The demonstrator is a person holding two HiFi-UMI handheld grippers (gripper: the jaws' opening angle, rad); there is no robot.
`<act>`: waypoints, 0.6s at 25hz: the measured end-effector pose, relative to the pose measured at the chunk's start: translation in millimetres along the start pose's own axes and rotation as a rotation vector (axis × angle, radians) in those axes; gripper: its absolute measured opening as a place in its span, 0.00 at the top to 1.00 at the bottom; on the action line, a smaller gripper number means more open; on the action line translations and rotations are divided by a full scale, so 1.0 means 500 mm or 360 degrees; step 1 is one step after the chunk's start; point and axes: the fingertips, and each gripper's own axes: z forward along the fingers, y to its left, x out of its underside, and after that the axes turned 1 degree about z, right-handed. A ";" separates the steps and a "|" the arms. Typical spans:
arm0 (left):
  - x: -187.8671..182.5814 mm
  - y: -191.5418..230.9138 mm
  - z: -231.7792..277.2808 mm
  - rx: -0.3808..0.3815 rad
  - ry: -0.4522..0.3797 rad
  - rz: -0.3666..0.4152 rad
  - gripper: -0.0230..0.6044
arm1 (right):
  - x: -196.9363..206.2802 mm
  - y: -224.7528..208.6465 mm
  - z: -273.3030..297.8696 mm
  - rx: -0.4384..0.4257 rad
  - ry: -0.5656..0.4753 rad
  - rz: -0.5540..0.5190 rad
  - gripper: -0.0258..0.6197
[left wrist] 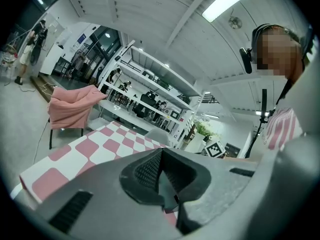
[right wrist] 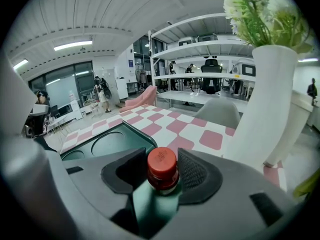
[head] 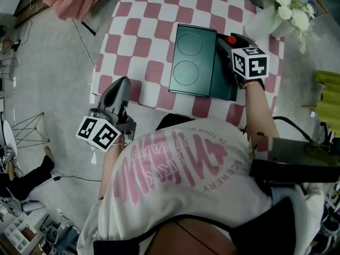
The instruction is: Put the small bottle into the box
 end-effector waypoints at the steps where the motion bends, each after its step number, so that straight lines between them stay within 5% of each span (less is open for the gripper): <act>1: -0.001 -0.001 0.002 0.0005 0.0001 0.0005 0.95 | -0.003 -0.004 -0.001 0.0011 -0.0014 0.0006 0.66; 15: -0.002 -0.016 -0.046 0.0008 -0.0036 0.0010 0.95 | -0.022 -0.015 -0.062 0.0086 -0.0151 0.0095 0.69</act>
